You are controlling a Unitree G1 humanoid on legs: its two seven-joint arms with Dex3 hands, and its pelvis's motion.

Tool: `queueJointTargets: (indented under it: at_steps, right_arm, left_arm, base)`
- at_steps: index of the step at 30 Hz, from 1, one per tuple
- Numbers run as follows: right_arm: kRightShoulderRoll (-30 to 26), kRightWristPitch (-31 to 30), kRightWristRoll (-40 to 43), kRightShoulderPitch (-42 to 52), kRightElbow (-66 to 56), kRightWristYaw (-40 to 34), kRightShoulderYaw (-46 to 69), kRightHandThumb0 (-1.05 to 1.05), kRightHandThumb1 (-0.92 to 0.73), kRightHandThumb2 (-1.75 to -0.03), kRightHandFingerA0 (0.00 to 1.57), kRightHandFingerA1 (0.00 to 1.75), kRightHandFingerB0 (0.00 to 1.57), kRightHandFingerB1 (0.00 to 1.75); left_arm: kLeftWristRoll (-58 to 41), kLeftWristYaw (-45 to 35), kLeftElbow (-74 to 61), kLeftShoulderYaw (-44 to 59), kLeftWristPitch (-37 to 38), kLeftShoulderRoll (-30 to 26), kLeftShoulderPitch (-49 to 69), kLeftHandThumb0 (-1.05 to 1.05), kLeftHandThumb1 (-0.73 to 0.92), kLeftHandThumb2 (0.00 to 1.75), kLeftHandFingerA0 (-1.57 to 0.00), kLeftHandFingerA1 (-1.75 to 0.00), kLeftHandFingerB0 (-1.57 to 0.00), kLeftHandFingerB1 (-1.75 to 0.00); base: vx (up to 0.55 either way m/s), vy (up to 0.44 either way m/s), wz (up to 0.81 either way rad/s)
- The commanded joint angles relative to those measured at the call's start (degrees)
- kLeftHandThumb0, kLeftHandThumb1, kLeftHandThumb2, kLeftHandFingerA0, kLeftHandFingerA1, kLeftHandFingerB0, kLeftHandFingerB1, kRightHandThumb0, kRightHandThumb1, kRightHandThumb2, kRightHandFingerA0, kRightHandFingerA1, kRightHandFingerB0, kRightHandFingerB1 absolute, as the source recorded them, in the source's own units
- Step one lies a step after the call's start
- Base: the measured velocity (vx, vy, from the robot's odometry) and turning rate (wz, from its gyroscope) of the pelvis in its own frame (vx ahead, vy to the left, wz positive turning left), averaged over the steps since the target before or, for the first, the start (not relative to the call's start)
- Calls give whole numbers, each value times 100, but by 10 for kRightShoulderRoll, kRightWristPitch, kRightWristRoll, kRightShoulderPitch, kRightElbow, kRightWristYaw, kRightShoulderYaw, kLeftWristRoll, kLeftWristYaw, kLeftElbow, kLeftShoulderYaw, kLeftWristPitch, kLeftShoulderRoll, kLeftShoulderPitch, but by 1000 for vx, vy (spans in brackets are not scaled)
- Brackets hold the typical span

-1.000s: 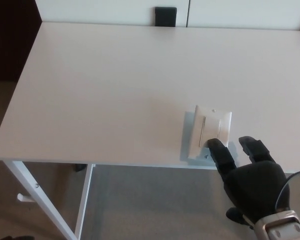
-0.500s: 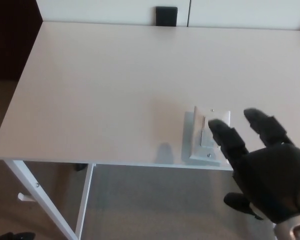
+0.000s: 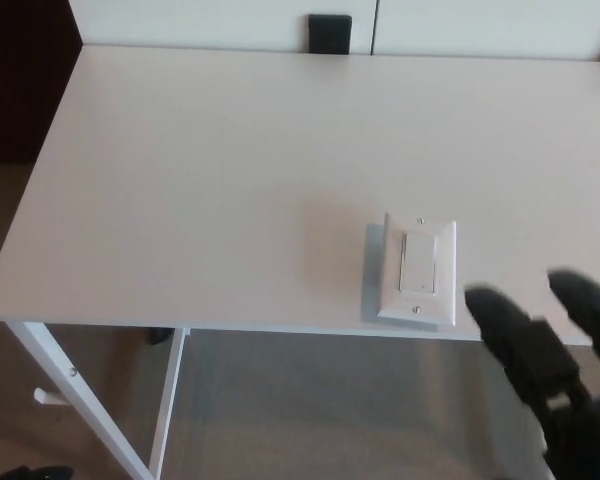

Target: The robot walk towards a table in front and then clicks the light switch button using the right hand's index finger

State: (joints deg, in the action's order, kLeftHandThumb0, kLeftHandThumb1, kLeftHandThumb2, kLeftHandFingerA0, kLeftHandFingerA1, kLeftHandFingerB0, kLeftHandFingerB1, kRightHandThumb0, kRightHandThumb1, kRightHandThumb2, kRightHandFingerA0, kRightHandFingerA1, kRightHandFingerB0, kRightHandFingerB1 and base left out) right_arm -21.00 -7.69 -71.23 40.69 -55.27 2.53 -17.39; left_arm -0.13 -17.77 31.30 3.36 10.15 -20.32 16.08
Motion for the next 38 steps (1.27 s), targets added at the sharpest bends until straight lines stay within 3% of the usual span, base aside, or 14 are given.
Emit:
queueJointTargets:
  at_steps: [1, 8, 12, 15, 16, 19, 20, 21, 22, 32, 33, 34, 38]
  right_arm:
    - [-25, 99, 112, 160, 72, -137, 46, -62, -49, -70, 0, 33, 4, 38]
    - [-10, 76, 147, 106, 290, -79, 48, -54, -52, -71, 0, 24, 5, 32]
    - [-5, 91, 185, 48, 450, -81, 49, -50, -53, -67, 0, 32, 5, 35]
    - [0, 95, 230, 1, 519, -33, 54, -52, -58, -59, 0, 34, 5, 33]
    - [4, 101, 260, -14, 537, -12, 61, -57, -52, -72, 0, 32, 3, 34]
    - [1, 112, 327, -28, 555, 44, 78, -59, -53, -75, 0, 32, 2, 30]
    - [2, 108, 335, -28, 551, 53, 81, -53, -61, -59, 0, 35, 3, 32]
    - [5, 111, 352, -27, 556, 60, 85, -57, -54, -74, 0, 30, 3, 33]
    - [6, 116, 359, -26, 561, 61, 87, -58, -55, -75, 0, 29, 3, 33]
    - [9, 142, 392, -35, 577, 60, 95, -57, -55, -75, 0, 29, 2, 29]
    - [11, 156, 403, -41, 592, 54, 98, -55, -55, -74, 0, 28, 3, 29]
    - [12, 167, 411, -44, 599, 50, 100, -46, -64, -59, 0, 30, 1, 32]
    - [11, 161, 419, -43, 586, 57, 103, -43, -66, -59, 0, 29, 1, 32]
  left_arm:
    - [2, 1, 10, 4, -37, -7, 2, -30, 63, 59, -46, -41, -35, -34]
    - [5, 0, 18, -1, -34, -5, 10, -31, 64, 59, -47, -42, -37, -35]
    - [16, 8, 11, -13, -31, 2, 25, -33, 65, 61, -49, -41, -37, -35]
    - [16, 5, 19, -14, -19, 0, 17, -34, 64, 60, -49, -42, -37, -35]
    - [18, 8, 30, -15, -19, -1, 7, -36, 63, 59, -49, -42, -37, -35]
    - [24, 10, 32, -21, -9, -3, 1, -36, 63, 59, -51, -42, -37, -35]
    - [22, 10, 32, -21, -10, -2, 0, -36, 62, 59, -52, -43, -37, -35]
    - [22, 6, 25, -22, -11, -4, 3, -36, 63, 59, -52, -43, -37, -35]
    - [23, 5, 21, -24, -10, -5, 6, -44, 51, 76, -47, -52, -32, -45]
    - [28, 2, 10, -35, -19, -14, -3, -46, 51, 78, -48, -52, -34, -46]
    - [22, -2, 1, -33, -31, -14, -2, -45, 51, 77, -46, -52, -33, -45]
    - [17, -7, -6, -31, -33, -13, -1, -43, 52, 76, -46, -52, -32, -45]
    - [14, -9, -10, -27, -36, -11, -2, -44, 52, 77, -46, -51, -32, -45]
  base:
    - [0, 0, 0]
    - [0, 0, 0]
    - [0, 0, 0]
    - [0, 0, 0]
    - [0, 0, 0]
    - [0, 0, 0]
    - [0, 0, 0]
    - [0, 0, 0]
    - [0, 0, 0]
    - [0, 0, 0]
    - [0, 0, 0]
    - [0, 0, 0]
    - [0, 0, 0]
